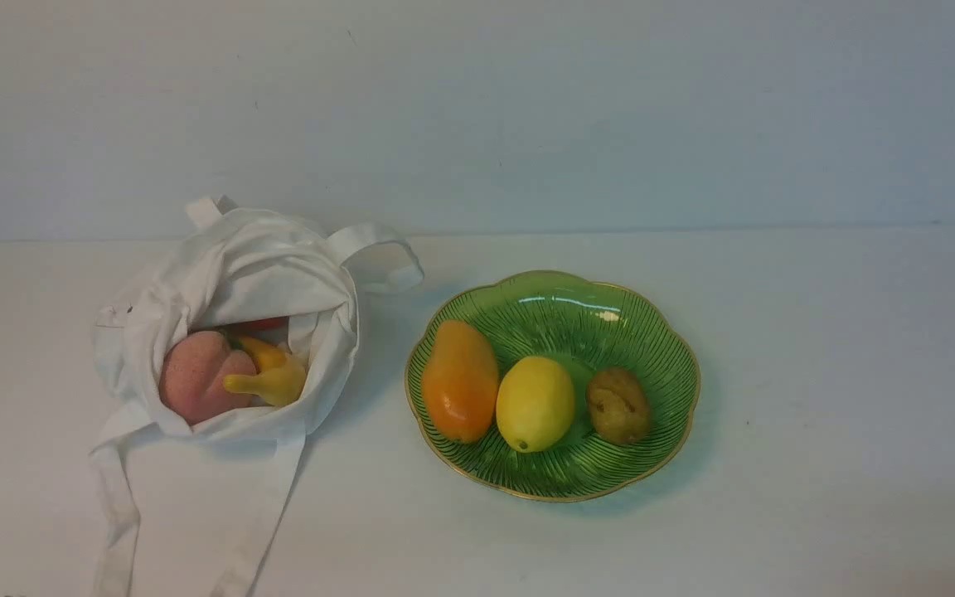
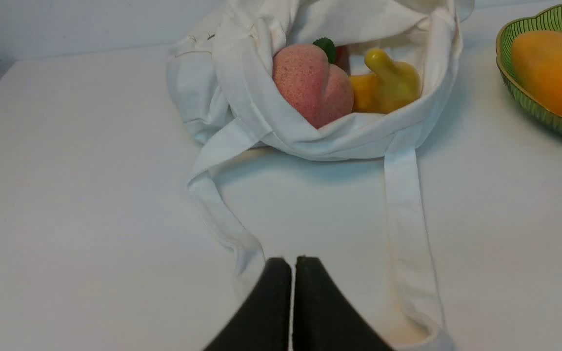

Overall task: Take the fruit out of the cloth bag on the white table and place them on a plate.
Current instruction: 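Reach into the white bag and grasp the banana with the left gripper, then place the banana on the plate with the left gripper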

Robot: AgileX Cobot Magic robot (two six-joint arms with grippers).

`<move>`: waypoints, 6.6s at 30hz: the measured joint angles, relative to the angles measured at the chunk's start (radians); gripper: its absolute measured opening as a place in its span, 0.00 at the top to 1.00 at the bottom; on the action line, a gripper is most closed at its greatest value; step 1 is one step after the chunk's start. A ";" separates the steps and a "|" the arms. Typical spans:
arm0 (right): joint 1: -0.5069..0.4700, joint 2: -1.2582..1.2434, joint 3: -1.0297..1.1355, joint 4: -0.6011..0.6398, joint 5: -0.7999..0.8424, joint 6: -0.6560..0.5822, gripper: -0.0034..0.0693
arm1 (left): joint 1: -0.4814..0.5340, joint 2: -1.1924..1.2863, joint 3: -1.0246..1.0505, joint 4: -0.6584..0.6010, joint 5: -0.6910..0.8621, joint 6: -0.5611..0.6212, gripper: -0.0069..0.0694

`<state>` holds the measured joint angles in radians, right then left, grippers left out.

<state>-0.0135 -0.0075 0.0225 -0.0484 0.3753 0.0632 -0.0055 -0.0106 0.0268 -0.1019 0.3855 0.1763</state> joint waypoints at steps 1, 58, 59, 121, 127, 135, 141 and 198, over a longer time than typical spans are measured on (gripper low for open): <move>0.000 0.000 0.000 0.000 0.000 0.000 0.97 | 0.000 0.000 0.000 0.000 0.000 0.000 0.92; 0.000 0.000 0.000 0.000 0.000 0.000 0.97 | 0.001 0.022 -0.224 -0.698 -0.596 -0.049 0.92; 0.000 0.000 0.000 0.000 0.000 0.000 0.97 | 0.001 0.045 -0.281 -0.669 -0.559 -0.007 0.92; 0.000 0.000 0.000 0.001 0.000 0.000 0.97 | -0.344 1.938 -1.502 0.370 0.758 0.254 0.38; 0.000 0.000 0.000 0.001 0.000 0.000 0.97 | -0.345 1.968 -1.502 0.389 0.758 0.254 0.44; 0.000 0.000 0.000 0.001 0.000 0.000 0.97 | -0.345 1.977 -1.505 0.441 0.762 0.230 0.66; 0.000 0.000 0.000 0.001 0.000 0.000 0.97 | -0.346 1.947 -1.524 0.443 0.801 0.208 0.66; 0.000 0.000 0.000 0.001 0.000 0.000 0.97 | -0.438 1.730 -1.692 -0.157 0.834 0.127 0.66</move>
<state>-0.0135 -0.0075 0.0225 -0.0479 0.3753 0.0632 -0.4433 1.7196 -1.6647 -0.2587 1.2196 0.3033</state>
